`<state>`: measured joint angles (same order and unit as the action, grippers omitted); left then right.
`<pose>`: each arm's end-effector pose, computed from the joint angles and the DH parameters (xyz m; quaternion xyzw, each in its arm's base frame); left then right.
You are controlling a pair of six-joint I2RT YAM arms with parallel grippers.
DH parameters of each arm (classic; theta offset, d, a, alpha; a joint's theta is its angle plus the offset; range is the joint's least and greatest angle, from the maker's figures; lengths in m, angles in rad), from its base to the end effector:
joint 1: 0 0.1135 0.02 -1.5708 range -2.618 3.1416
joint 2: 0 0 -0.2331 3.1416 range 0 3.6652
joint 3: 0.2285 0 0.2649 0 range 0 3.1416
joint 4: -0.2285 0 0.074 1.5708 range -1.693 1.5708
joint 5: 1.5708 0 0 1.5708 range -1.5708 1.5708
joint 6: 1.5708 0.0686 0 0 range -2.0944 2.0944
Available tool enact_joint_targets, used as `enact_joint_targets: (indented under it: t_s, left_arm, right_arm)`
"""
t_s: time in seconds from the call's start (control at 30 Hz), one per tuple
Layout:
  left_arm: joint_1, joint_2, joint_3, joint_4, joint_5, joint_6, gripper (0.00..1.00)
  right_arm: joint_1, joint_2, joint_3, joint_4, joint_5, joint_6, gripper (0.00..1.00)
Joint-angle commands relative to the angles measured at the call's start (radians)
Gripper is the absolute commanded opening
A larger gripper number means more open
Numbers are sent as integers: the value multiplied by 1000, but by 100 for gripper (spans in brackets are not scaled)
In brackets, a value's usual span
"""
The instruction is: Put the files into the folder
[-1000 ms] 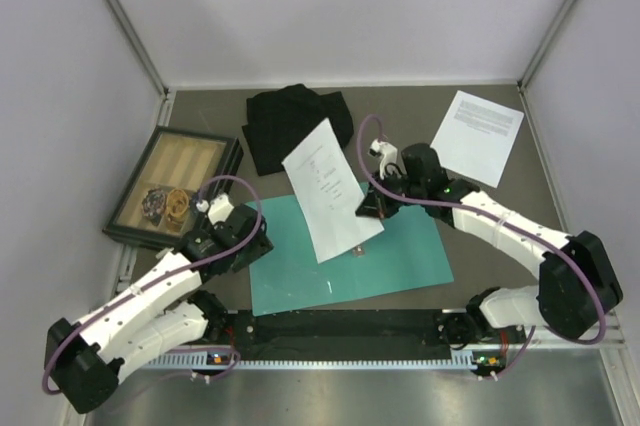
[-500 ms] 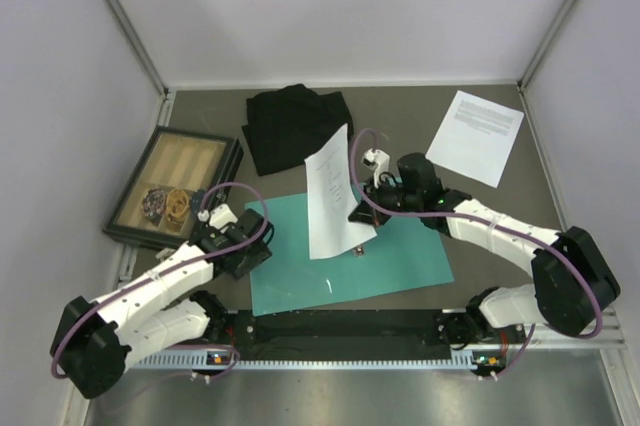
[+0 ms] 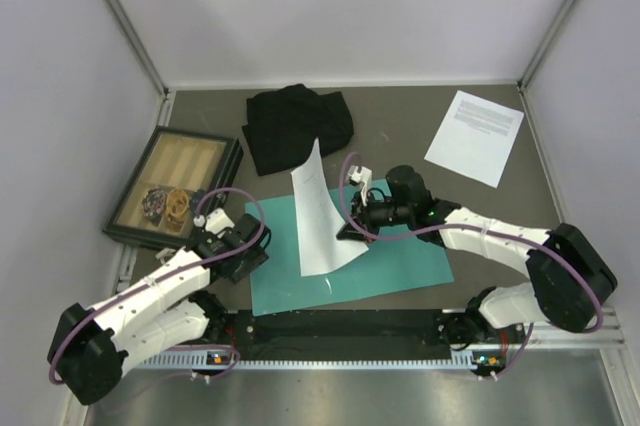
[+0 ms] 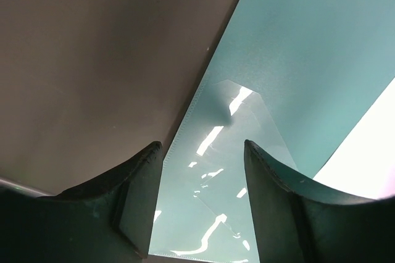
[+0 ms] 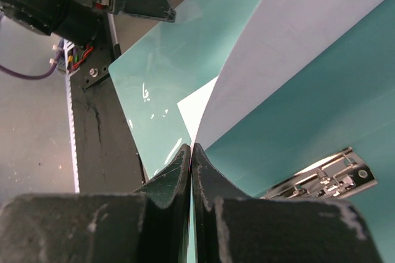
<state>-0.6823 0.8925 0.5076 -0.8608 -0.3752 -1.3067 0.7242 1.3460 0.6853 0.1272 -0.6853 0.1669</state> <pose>0.1551 -0.0936 0.1231 -0.3265 0.9134 -0.0330 0.2410 0.2094 0.2432 0.1651 -0.3851 0.7406 0.4645 0.2956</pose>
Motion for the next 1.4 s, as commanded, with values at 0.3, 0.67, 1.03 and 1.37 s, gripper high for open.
enact_joint_targets:
  t_s: [0.3,0.67,1.03,1.37]
  left_arm:
    - [1,-9,-17,3,21,-3,61]
    - [1,-47,-41,17,51,-16,59]
    - [1,-73,-37,-55,16,-54,64]
    - [1,-83,-27,-63,-42,-40,66]
  right_arm:
    - [23,44,11,121,-66,-47,0]
    - [24,130,-88,313,-57,265,0]
    - [47,136,-73,95,118,349,11]
    - [12,219,184,-276,360,211,81]
